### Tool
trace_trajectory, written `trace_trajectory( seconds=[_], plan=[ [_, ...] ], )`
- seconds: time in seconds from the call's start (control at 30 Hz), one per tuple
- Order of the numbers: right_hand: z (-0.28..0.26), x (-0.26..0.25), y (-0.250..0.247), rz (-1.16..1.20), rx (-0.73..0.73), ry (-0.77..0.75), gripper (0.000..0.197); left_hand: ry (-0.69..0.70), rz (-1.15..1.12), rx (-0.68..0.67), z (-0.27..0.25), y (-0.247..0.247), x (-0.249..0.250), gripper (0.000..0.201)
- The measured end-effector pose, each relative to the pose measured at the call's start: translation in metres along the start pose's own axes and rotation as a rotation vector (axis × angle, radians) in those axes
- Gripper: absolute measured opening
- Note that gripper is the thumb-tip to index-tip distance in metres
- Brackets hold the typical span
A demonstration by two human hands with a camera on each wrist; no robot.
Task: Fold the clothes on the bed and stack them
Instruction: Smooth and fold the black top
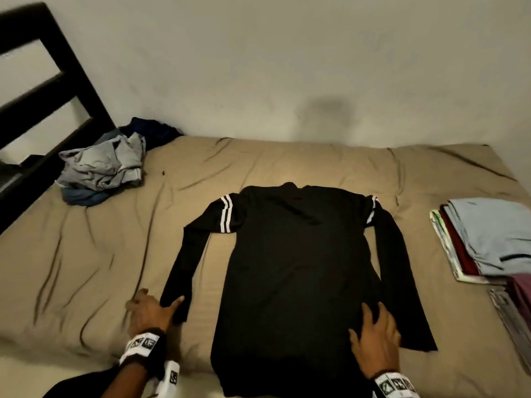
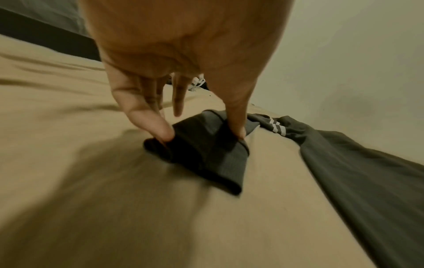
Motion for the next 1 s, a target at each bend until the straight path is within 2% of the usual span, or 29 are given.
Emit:
trace_trajectory(
  seconds=[0.03, 0.1, 0.17, 0.23, 0.27, 0.33, 0.43, 0.53, 0.63, 0.67, 0.7, 0.77, 0.8, 0.87, 0.93, 1.0],
  plan=[
    [0.006, -0.015, 0.003, 0.012, -0.040, -0.042, 0.075, 0.014, 0.068, -0.069, 0.011, 0.001, 0.006, 0.090],
    [0.027, -0.040, 0.005, -0.004, -0.105, -0.057, 0.066, 0.031, 0.252, -0.155, 0.027, -0.001, 0.017, 0.071],
    [0.055, -0.050, -0.004, 0.010, -0.091, -0.033, 0.053, 0.080, 0.560, -0.053, 0.034, -0.015, 0.041, 0.035],
    [0.101, -0.056, -0.017, 0.069, -0.094, -0.028, 0.042, 0.188, 0.823, 0.057, 0.043, -0.020, 0.089, 0.027],
    [0.129, -0.057, -0.025, 0.094, -0.090, -0.034, 0.039, 0.241, 0.867, 0.079, 0.049, -0.014, 0.114, 0.025],
    [0.187, -0.061, -0.044, 0.100, -0.042, -0.059, 0.037, 0.366, 0.753, 0.031, 0.067, 0.013, 0.163, 0.026],
    [0.276, -0.075, -0.076, 0.079, 0.024, -0.125, 0.037, 0.602, 0.432, -0.017, 0.096, 0.056, 0.248, 0.034],
    [0.368, -0.088, -0.105, 0.121, 0.106, -0.212, 0.041, 0.720, 0.260, -0.057, 0.143, 0.093, 0.331, 0.058],
    [0.438, -0.093, -0.102, 0.109, -0.016, -0.228, 0.052, 0.753, 0.296, -0.331, 0.187, 0.137, 0.388, 0.093],
    [0.455, -0.093, -0.095, 0.087, -0.067, -0.236, 0.051, 0.751, 0.313, -0.436, 0.194, 0.152, 0.401, 0.099],
    [0.469, -0.094, -0.090, 0.070, -0.099, -0.248, 0.047, 0.736, 0.349, -0.533, 0.200, 0.167, 0.408, 0.096],
    [0.482, -0.094, -0.082, 0.107, -0.140, -0.284, 0.032, 0.717, 0.444, -0.690, 0.204, 0.188, 0.411, 0.068],
    [0.484, -0.097, -0.079, 0.151, -0.182, -0.325, 0.032, 0.716, 0.465, -0.755, 0.206, 0.195, 0.411, 0.050],
    [0.481, -0.106, -0.080, 0.315, -0.306, -0.452, 0.038, 0.711, 0.325, -0.820, 0.214, 0.191, 0.417, 0.021],
    [0.482, -0.114, -0.101, 0.450, -0.322, -0.538, 0.046, 0.708, 0.084, -0.843, 0.226, 0.173, 0.429, 0.012],
    [0.502, -0.117, -0.126, 0.515, -0.267, -0.575, 0.048, 0.691, -0.069, -0.887, 0.236, 0.161, 0.444, 0.014]
  ],
)
Point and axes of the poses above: each hand's wrist, its own z-axis towards the middle knuckle, its own y-axis out of the palm, x = y × z, the point moved 8 cm from there along z, towards the middle knuckle, and after that the axes turned 4 degrees about -z, right-handed, at the moved point
